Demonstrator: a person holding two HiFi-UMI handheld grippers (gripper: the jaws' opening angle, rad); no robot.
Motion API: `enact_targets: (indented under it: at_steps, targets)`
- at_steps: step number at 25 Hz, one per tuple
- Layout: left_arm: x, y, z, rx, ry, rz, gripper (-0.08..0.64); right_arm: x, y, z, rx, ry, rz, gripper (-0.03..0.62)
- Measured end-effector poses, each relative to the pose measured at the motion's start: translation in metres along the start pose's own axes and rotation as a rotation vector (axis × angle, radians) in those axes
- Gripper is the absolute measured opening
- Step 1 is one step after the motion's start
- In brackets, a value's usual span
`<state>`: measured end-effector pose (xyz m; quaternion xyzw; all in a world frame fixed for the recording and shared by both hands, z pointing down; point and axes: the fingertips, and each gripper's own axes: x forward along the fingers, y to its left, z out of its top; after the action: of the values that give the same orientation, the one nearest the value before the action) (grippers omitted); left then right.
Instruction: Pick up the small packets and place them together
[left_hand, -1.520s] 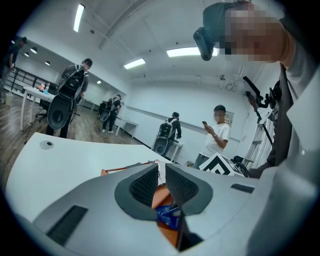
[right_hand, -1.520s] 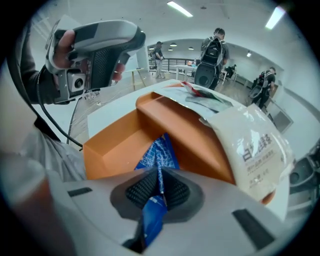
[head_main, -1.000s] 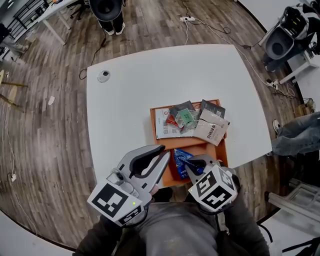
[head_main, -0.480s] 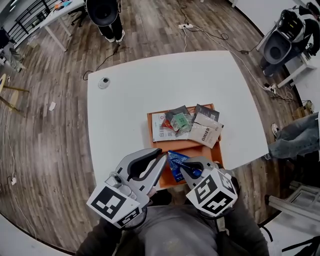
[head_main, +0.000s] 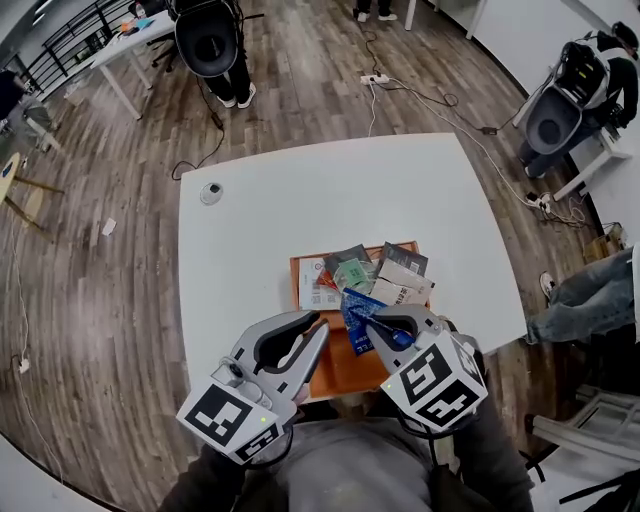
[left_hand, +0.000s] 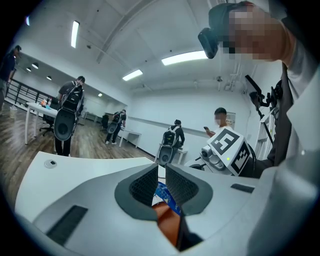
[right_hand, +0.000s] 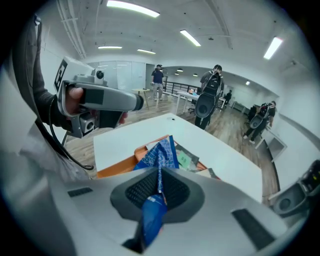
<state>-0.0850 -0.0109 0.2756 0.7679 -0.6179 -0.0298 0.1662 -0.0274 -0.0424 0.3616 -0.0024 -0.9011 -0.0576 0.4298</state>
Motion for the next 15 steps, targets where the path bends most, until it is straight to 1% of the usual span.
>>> enact_targets:
  at_steps: [4,7,10,15]
  targets:
    - [0.010,0.003,0.006,0.002,-0.003,0.012,0.049,-0.006,-0.036,0.010,0.001,-0.025,-0.049,0.023]
    - [0.019,0.007,0.004,-0.001,-0.004,0.024,0.049,-0.002,-0.061,0.008,0.000,-0.017,-0.075,0.023]
    - [0.024,0.010,0.001,-0.012,-0.006,0.039,0.049,0.011,-0.076,0.001,-0.006,0.009,-0.070,0.023]
    - [0.030,0.020,-0.006,-0.036,-0.003,0.064,0.049,0.036,-0.086,-0.006,-0.011,0.043,-0.041,0.026]
